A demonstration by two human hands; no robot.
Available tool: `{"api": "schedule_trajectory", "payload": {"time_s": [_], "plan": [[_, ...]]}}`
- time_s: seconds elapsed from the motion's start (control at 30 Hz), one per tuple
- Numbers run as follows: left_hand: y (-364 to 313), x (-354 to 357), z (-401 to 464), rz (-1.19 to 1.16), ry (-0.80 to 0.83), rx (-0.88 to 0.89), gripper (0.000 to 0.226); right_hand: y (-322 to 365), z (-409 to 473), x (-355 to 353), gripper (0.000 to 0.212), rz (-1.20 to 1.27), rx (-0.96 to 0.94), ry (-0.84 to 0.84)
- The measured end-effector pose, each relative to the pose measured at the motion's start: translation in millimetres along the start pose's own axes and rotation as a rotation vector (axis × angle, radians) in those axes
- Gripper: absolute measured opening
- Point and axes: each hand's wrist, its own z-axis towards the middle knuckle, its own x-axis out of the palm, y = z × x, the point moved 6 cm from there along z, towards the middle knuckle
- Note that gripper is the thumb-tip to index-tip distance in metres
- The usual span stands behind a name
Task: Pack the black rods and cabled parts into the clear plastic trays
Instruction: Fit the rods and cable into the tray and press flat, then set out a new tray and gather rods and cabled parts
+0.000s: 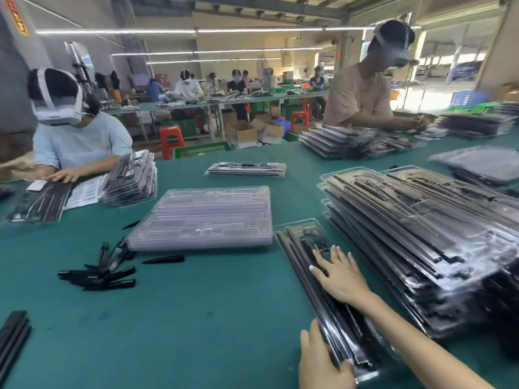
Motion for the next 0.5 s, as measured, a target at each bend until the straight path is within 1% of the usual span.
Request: {"api": "schedule_trajectory", "payload": {"time_s": [0.1, 0.2, 0.3, 0.37, 0.43, 0.5], "plan": [[1.6, 0.5, 10.9, -0.007, 0.033, -0.037, 0.079, 9.9, 4.5, 0.1, 0.058, -0.032, -0.020, -0.041], [5.2, 0.9, 13.7, -0.021, 0.085, -0.053, 0.087, 11.0, 4.9, 0.2, 0.058, -0.062, 0.005, -0.107], [2.9, 3.4, 13.8, -0.046, 0.103, -0.050, 0.089, 3.9, 6.1, -2.3, 0.058, -0.085, 0.045, -0.126], [-2.2, 5.5, 20.2, -0.064, 0.103, -0.039, 0.087, -5.0, 11.3, -7.5, 0.058, -0.093, 0.086, -0.123], [-5.7, 4.5, 26.2, -0.058, 0.118, -0.025, 0.088, -12.3, 17.3, -10.5, 0.058, -0.098, 0.115, -0.077], [-4.0, 0.8, 27.1, -0.028, 0.180, 0.022, 0.086, -10.1, 22.1, -14.6, 0.059, -0.110, 0.146, -0.063]]}}
